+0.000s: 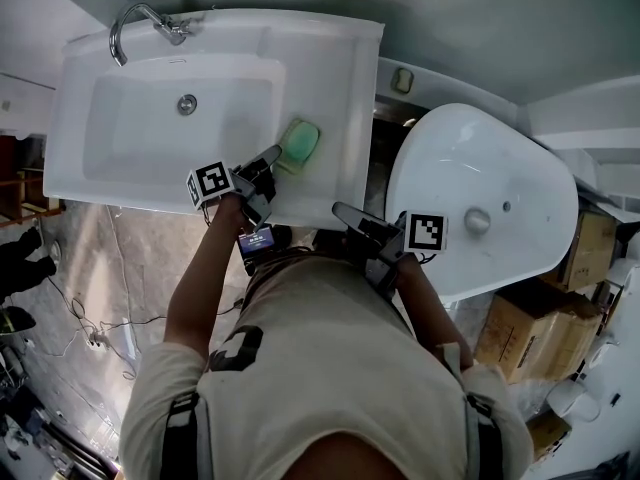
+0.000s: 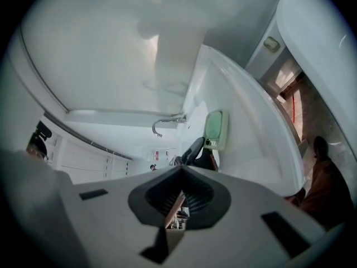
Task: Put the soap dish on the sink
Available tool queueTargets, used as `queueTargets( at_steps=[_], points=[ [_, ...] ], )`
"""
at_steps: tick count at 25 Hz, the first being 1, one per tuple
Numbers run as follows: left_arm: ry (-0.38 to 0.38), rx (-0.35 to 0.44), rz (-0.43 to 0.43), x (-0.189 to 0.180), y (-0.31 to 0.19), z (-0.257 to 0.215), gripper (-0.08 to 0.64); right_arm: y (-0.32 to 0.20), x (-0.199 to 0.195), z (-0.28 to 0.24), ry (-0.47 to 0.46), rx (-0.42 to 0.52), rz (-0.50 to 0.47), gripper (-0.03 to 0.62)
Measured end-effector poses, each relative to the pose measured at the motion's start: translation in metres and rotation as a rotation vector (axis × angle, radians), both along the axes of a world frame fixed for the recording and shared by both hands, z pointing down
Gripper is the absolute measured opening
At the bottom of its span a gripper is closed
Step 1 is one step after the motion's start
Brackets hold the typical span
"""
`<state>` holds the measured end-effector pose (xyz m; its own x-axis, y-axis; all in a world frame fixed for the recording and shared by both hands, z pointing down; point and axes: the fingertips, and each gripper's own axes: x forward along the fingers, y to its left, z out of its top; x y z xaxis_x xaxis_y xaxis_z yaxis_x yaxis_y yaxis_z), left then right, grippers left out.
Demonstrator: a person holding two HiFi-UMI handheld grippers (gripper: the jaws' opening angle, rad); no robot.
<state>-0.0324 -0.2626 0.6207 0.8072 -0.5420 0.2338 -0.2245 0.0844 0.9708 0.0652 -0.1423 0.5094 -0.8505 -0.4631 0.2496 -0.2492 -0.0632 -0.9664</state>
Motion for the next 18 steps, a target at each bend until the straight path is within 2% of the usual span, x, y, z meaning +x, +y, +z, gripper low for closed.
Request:
queueTargets(
  at_steps=[6,12,18],
  points=[
    [-0.113,0.033,-0.001,-0.004,-0.004,0.006,0.091,-0.001,0.001,0.002,0.008,0.006,-0.011,0.011],
    [-0.232,0.051,0.035,-0.008,-0.003,0.013,0.098,-0.003,0.002,0.001,0.004,0.008,-0.007,0.011],
    [-0.382,0.083,0.129,-0.009,0.001,0.017,0.103,-0.002,0.003,0.003,0.015,0.001,-0.007,0.011]
  ],
)
